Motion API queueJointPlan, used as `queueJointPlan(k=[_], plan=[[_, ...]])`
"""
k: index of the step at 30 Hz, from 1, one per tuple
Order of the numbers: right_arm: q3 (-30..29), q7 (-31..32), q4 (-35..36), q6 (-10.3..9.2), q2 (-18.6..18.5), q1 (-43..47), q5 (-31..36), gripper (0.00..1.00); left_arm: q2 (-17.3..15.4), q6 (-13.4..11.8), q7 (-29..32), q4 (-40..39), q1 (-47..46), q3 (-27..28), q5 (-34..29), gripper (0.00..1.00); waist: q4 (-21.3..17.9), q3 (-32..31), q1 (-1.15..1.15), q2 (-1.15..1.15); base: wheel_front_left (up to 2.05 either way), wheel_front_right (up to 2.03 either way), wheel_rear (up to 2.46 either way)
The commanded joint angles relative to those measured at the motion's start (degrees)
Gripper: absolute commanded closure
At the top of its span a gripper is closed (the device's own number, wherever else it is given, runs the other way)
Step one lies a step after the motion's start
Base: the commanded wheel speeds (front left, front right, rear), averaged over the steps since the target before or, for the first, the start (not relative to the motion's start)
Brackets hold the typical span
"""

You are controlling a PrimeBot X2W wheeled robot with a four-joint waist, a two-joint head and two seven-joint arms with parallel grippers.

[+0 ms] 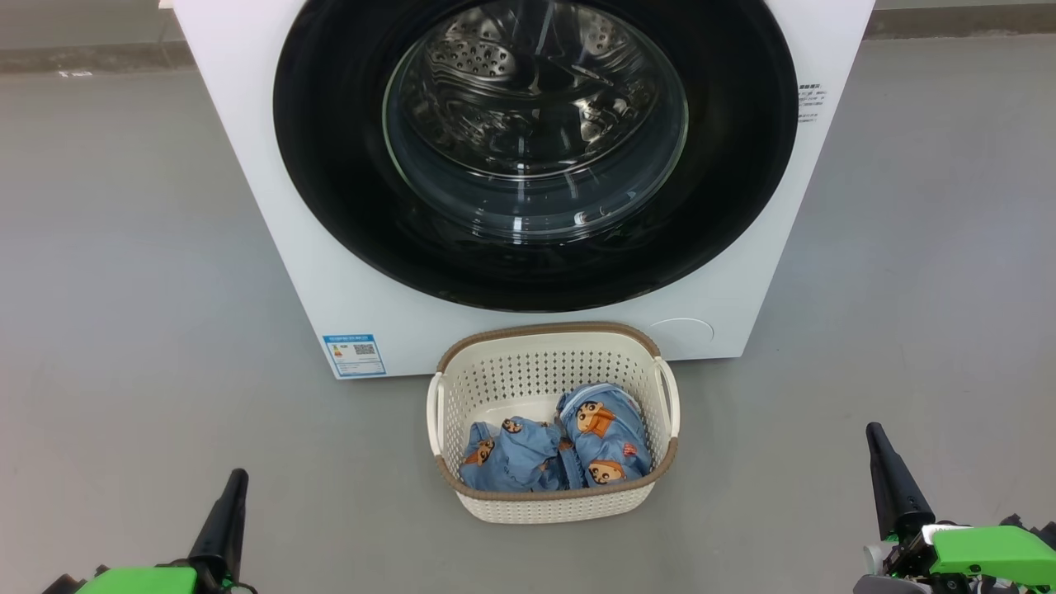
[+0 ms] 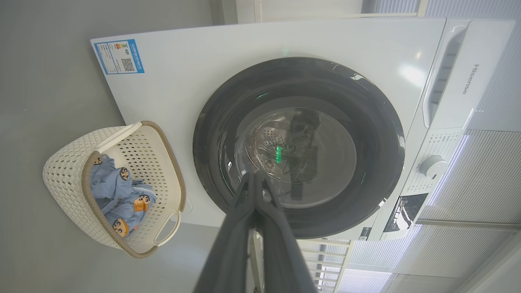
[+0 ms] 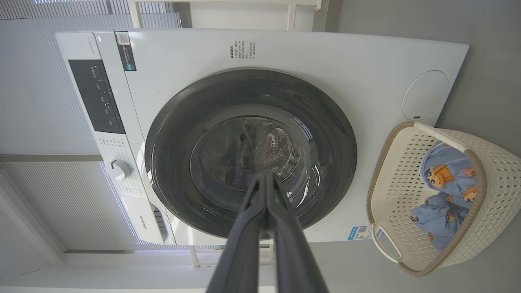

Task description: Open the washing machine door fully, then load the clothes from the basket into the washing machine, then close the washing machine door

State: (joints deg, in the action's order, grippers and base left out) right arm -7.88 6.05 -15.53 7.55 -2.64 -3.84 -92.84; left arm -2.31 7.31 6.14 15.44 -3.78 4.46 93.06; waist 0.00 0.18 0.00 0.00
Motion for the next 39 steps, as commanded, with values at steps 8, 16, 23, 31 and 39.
queueJointPlan(k=[8,16,23,31,39], plan=[[1.3,0.5,1.5,-0.06,-0.3,-2.3,0.7,1.0,-0.6,0.2,0.3,-1.4,-2.4,2.0,-0.9,1.0,0.0,0.0,0.0,0.0,0.0,0.0,0.0],[1.3,0.5,1.5,-0.06,-0.3,-2.3,0.7,1.0,-0.6,0.2,0.3,-1.4,-2.4,2.1,-0.9,1.0,0.0,0.0,0.0,0.0,0.0,0.0,0.0],[1.3,0.5,1.5,-0.06,-0.3,-2.3,0.7,1.0,-0.6,0.2,0.4,-1.4,-2.4,2.1,-0.9,1.0,0.0,0.0,0.0,0.0,0.0,0.0,0.0],[1.3,0.5,1.5,-0.06,-0.3,-2.3,0.7,1.0,-0.6,0.2,0.4,-1.4,-2.4,2.1,-0.9,1.0,0.0,0.0,0.0,0.0,0.0,0.0,0.0],[0.1,-0.4,-2.1,0.0,0.6,1.4,0.2,0.0,0.7,0.0,-0.5,1.6,1.5,-0.5,-0.3,0.0,0.0,0.1,0.02,0.0,0.0,0.0,0.0]])
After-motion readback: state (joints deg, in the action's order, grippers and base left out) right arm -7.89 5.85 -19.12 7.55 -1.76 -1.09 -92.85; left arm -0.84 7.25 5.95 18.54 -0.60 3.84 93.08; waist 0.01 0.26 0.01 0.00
